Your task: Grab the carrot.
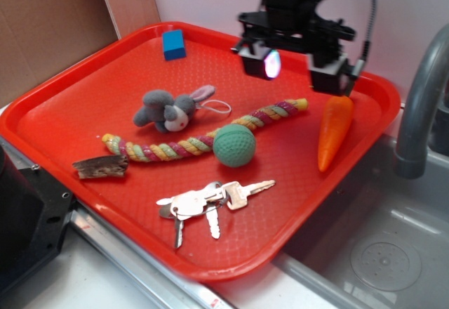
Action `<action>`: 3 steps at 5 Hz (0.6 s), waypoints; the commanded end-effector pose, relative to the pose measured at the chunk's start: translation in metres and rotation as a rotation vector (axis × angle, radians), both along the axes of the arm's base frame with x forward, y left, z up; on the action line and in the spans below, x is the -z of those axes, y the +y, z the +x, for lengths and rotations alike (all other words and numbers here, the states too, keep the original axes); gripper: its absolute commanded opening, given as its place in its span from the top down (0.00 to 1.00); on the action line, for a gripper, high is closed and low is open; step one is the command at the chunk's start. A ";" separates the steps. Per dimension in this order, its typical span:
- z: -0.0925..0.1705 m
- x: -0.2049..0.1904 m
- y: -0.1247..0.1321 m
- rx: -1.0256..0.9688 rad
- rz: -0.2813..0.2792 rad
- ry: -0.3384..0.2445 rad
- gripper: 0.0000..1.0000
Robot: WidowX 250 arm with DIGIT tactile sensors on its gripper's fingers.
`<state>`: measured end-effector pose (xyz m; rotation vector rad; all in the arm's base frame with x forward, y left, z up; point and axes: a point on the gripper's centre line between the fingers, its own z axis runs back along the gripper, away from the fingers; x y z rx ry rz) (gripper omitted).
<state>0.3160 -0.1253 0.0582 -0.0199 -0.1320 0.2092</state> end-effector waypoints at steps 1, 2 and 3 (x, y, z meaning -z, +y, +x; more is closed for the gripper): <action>0.033 -0.018 -0.045 0.161 -0.023 -0.049 0.00; 0.023 -0.015 -0.046 0.160 -0.029 -0.029 0.00; 0.002 -0.024 -0.049 0.144 -0.002 0.004 0.00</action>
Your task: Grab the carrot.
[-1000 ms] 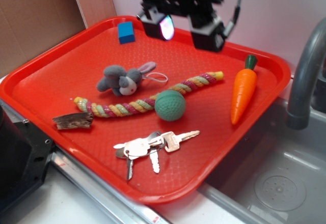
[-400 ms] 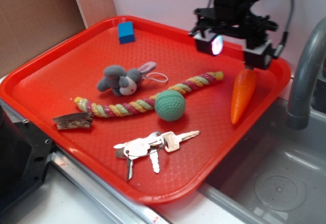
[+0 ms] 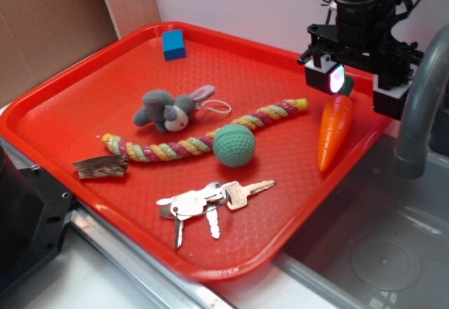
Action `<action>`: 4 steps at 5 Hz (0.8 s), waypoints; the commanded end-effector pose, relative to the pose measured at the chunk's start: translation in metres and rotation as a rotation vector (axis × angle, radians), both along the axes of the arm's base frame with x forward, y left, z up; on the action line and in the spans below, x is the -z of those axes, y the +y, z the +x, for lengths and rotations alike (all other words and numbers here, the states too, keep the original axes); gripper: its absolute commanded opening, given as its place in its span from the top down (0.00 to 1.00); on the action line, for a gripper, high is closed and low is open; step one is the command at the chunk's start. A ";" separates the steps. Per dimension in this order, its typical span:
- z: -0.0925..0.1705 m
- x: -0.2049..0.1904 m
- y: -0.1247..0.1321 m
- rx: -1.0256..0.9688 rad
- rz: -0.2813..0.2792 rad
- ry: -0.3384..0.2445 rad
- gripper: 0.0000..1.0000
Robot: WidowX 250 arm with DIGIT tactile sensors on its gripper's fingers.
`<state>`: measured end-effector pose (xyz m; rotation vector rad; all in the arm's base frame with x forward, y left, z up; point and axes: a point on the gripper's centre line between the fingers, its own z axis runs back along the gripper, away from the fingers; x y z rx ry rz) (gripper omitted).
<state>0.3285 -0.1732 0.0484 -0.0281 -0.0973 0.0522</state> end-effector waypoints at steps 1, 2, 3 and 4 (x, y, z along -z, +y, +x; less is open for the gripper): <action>-0.023 -0.038 0.005 -0.038 -0.009 -0.029 0.00; -0.025 -0.037 0.012 -0.068 -0.027 -0.034 0.00; -0.012 -0.023 0.006 -0.026 -0.051 -0.023 0.00; -0.011 -0.011 0.006 -0.015 -0.056 0.024 0.00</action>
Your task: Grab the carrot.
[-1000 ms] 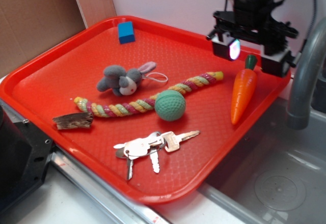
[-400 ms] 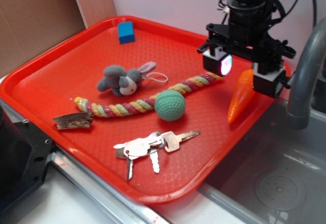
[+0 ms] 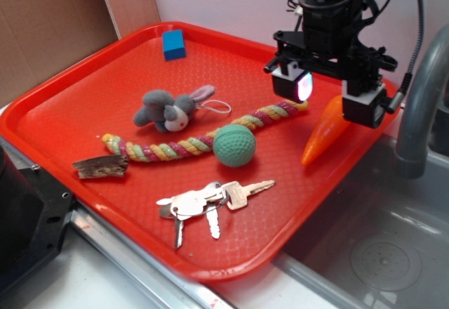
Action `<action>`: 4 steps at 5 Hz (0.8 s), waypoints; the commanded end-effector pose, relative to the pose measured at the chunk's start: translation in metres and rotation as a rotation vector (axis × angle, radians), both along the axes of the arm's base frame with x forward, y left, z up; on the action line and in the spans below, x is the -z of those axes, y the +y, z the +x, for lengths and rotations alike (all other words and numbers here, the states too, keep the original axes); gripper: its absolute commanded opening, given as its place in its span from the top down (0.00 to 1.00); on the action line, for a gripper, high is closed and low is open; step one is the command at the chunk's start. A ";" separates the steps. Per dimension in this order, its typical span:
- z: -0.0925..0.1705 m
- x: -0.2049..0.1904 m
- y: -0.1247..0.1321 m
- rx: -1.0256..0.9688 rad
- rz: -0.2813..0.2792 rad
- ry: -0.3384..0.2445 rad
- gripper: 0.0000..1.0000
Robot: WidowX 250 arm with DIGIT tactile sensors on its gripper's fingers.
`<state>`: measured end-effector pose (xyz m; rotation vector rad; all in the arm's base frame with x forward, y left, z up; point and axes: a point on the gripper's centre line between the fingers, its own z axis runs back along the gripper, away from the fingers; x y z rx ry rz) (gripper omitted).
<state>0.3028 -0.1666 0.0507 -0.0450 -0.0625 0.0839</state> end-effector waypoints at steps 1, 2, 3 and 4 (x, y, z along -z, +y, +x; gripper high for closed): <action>-0.001 0.015 0.016 -0.001 -0.069 0.042 0.00; -0.015 0.024 0.027 -0.001 -0.100 0.061 0.00; -0.012 0.026 0.029 0.074 -0.075 0.098 1.00; -0.012 0.027 0.032 0.108 -0.071 0.119 1.00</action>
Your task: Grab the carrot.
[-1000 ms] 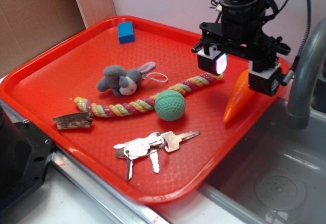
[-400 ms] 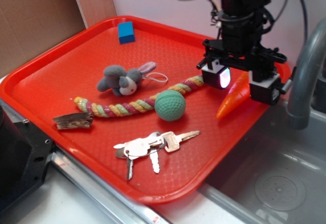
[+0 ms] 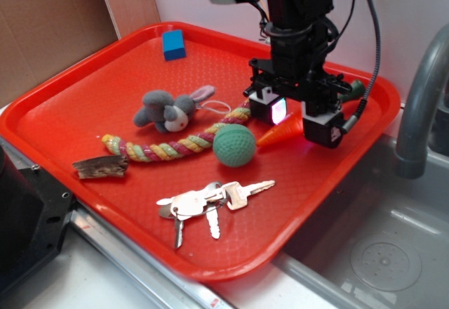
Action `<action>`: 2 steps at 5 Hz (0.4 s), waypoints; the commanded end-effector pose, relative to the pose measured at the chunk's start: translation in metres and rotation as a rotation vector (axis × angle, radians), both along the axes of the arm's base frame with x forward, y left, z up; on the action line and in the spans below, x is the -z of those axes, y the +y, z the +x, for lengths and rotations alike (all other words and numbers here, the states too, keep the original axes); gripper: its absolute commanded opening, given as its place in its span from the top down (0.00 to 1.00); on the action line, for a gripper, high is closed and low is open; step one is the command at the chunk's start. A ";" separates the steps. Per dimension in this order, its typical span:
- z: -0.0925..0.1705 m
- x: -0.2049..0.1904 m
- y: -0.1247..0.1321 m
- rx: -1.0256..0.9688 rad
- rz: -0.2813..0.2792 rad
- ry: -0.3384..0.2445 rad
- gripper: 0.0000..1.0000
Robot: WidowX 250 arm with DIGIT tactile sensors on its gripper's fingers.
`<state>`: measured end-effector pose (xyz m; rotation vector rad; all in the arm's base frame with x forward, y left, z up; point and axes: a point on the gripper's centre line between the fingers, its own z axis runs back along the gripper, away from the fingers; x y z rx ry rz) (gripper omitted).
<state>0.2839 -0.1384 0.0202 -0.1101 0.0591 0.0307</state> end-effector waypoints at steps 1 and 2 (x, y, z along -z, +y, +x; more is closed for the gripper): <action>0.012 -0.020 0.006 0.091 0.034 -0.001 1.00; 0.007 -0.071 0.006 0.138 0.149 -0.043 1.00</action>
